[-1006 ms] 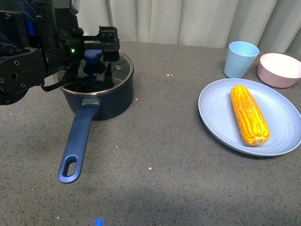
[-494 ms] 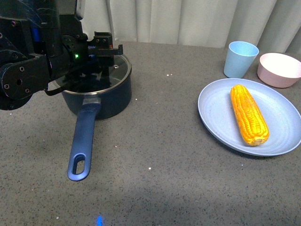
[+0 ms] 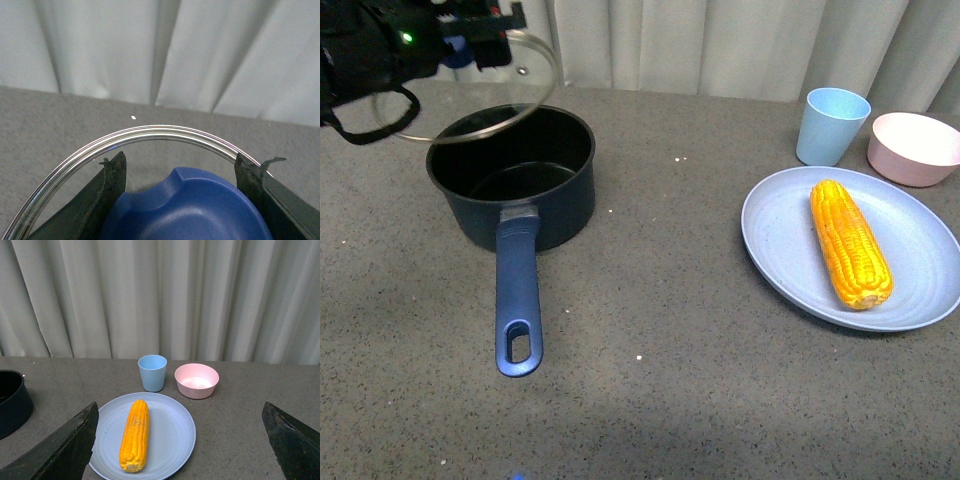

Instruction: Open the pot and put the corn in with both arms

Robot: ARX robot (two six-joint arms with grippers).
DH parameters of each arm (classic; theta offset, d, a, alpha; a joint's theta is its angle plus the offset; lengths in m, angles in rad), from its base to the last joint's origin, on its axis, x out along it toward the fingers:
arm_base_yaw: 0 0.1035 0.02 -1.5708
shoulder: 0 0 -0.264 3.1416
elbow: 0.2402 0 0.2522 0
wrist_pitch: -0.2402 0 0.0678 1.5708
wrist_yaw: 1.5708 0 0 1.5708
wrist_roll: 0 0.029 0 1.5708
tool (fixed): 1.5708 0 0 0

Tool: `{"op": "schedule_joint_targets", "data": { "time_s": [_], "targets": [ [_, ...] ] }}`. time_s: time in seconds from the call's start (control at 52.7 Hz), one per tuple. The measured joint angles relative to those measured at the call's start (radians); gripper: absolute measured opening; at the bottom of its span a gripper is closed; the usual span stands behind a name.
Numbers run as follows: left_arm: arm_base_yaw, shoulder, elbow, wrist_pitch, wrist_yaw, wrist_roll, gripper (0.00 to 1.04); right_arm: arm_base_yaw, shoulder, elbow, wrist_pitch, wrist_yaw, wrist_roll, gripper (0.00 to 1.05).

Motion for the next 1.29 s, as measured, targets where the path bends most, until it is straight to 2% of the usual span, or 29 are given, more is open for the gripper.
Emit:
{"op": "schedule_joint_targets", "data": {
  "time_s": [0.38, 0.456, 0.551, 1.291],
  "targets": [
    [0.303, 0.134, 0.060, 0.013, 0.009, 0.018, 0.60, 0.000, 0.000, 0.000, 0.000, 0.000, 0.000, 0.96],
    [0.336, 0.182, 0.083, 0.012, 0.028, 0.010, 0.60, 0.000, 0.000, 0.000, 0.000, 0.000, 0.000, 0.96],
    [0.341, 0.228, 0.095, 0.026, 0.073, 0.008, 0.60, 0.000, 0.000, 0.000, 0.000, 0.000, 0.000, 0.96],
    [0.320, 0.342, 0.147, -0.055, 0.103, 0.113, 0.60, 0.000, 0.000, 0.000, 0.000, 0.000, 0.000, 0.96]
  ]
}}
